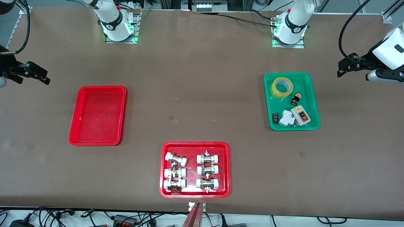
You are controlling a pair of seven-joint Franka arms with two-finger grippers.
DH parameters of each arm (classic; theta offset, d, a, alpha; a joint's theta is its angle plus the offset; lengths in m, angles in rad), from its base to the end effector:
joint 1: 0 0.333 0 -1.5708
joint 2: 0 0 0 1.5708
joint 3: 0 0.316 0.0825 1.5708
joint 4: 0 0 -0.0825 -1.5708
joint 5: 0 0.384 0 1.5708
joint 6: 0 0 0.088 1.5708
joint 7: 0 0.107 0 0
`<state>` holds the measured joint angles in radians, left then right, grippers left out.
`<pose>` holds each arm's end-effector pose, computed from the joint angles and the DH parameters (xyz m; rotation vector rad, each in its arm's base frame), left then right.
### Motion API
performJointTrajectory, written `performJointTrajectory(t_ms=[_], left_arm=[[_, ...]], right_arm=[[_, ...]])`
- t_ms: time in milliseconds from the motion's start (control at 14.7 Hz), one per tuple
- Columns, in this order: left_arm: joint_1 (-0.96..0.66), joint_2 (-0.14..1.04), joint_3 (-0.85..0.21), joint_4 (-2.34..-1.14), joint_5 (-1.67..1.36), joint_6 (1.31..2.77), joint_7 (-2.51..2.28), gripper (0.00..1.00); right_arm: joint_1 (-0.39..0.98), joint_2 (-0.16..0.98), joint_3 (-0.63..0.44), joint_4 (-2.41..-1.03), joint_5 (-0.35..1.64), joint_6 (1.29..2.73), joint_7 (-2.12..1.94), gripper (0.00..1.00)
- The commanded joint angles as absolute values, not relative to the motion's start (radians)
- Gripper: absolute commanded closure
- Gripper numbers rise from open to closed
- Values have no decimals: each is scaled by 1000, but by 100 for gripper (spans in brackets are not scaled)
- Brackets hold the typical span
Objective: Left arm passes tape to right arm into tray
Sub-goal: 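Lower the left gripper onto the yellow tape roll in the green tray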
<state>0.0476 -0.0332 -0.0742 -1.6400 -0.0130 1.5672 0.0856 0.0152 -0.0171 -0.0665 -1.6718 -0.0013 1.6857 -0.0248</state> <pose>0.5422 -0.0165 0.6097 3.1244 -0.1750 -0.0616 0.5572 -0.0290 0.5962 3.1396 -0.0414 0.0486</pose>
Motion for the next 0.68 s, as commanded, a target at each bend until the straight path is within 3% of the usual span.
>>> performJointTrajectory(t_ms=[0,340,612], left_arm=[[49,-21,-77,-1612,-32,1543,81,0],[51,-21,-77,-1637,-34,1490,84,0],[43,-14,-84,-1834,-37,1518,-2,0]], right_arm=[[18,-32,-68,-1680,14,1672,-28,0],[18,-31,-67,-1674,12,1669,-29,0],[17,-25,-67,-1674,14,1671,-29,0]])
